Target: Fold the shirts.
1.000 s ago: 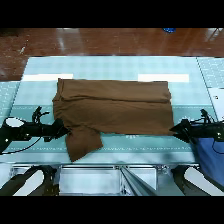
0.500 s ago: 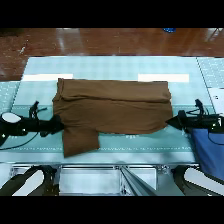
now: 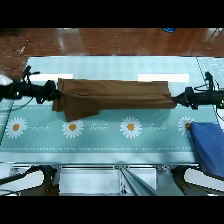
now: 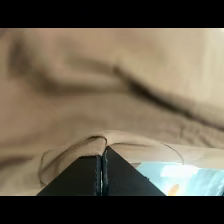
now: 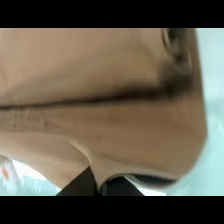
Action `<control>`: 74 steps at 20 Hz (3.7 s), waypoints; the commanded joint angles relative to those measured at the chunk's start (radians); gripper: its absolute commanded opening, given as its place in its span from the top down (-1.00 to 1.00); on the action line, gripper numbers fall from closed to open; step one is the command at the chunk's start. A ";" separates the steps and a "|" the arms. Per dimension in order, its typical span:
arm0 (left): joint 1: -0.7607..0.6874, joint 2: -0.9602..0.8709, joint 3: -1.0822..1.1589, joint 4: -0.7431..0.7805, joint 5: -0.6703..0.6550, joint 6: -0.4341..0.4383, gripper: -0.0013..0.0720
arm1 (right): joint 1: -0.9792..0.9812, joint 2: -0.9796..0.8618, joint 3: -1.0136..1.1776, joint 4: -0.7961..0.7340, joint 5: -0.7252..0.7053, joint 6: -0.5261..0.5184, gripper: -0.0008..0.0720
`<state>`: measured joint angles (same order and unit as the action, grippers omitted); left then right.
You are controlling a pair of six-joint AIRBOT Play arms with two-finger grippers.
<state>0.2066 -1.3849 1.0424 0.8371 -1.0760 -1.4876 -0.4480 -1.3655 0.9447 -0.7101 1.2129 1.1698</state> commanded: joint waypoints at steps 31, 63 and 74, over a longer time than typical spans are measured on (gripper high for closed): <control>-0.330 0.325 -0.108 0.368 0.243 -0.127 -0.42 | -0.054 -0.225 0.215 -0.096 -0.218 0.156 -0.16; -0.894 -0.302 0.439 0.052 0.208 -0.043 0.92 | 0.130 0.772 -0.043 -0.370 0.093 0.287 0.92; -1.137 -0.642 0.723 -0.063 -0.014 -0.040 0.92 | 0.130 0.820 -0.043 -0.249 0.126 0.267 0.92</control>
<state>-0.8764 -1.9846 1.7420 0.8230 -1.0550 -1.5715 -0.3176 -0.5491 0.9028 -0.9882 1.3407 1.4479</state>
